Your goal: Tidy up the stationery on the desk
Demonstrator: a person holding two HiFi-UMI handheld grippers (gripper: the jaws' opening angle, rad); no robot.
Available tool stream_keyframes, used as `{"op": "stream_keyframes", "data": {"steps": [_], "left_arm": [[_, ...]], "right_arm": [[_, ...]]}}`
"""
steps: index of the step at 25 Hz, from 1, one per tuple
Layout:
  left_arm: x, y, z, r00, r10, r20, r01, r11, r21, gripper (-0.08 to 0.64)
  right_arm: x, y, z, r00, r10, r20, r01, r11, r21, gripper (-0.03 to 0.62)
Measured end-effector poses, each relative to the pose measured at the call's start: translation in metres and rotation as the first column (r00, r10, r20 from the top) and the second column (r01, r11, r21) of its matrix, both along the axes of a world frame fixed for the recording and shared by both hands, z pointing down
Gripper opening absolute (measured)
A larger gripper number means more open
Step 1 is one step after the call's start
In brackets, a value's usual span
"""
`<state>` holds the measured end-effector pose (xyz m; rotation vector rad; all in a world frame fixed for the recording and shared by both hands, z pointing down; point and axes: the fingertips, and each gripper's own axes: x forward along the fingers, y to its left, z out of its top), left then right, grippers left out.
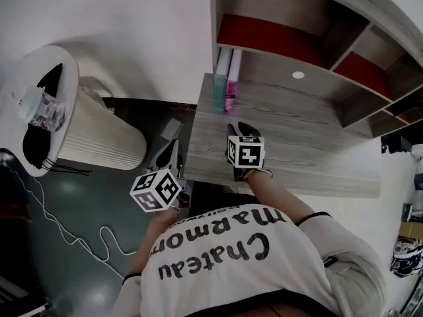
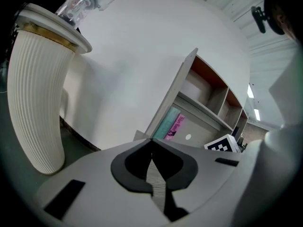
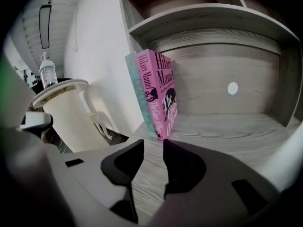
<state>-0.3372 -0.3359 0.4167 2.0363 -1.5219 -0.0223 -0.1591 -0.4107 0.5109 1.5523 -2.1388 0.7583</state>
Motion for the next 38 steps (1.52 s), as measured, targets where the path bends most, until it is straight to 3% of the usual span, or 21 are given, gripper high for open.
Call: {"op": "stream_keyframes", "data": {"steps": [6,8,11,17,25,33,38], "left_arm": [[0.024,0.018,-0.007,0.998,0.060,-0.010,-0.059,0.998,0.020,0.015],[0.032,0.026,-0.011,0.996,0.083,-0.013,-0.082,0.996,0.028,0.015],[0.043,0.037,-0.015,0.994,0.111,-0.021,-0.110,0.993,0.030,0.015],[0.067,0.058,-0.040,0.985,0.173,-0.017,-0.171,0.982,0.078,0.015],[0.099,0.089,-0.088,0.964,0.247,0.100,-0.265,0.930,0.254,0.015],[0.103,0.095,-0.096,0.962,0.250,0.111,-0.272,0.919,0.285,0.015],[0.109,0.095,-0.103,0.963,0.247,0.108,-0.269,0.912,0.310,0.015]], "right_arm": [[0.016,0.040,-0.013,0.997,0.034,0.072,-0.033,0.999,-0.023,0.082],[0.025,0.051,-0.025,0.995,0.056,0.086,-0.057,0.998,0.002,0.034],[0.033,0.066,-0.046,0.994,0.059,0.093,-0.064,0.997,0.054,0.017],[0.036,0.099,-0.093,0.985,0.013,0.172,-0.043,0.985,0.169,0.014],[0.037,0.135,-0.158,0.976,-0.064,0.206,-0.018,0.929,0.370,0.014],[0.054,0.145,-0.178,0.982,-0.033,0.185,-0.054,0.894,0.444,0.014],[0.061,0.147,-0.180,0.979,-0.032,0.202,-0.062,0.894,0.444,0.014]]}}
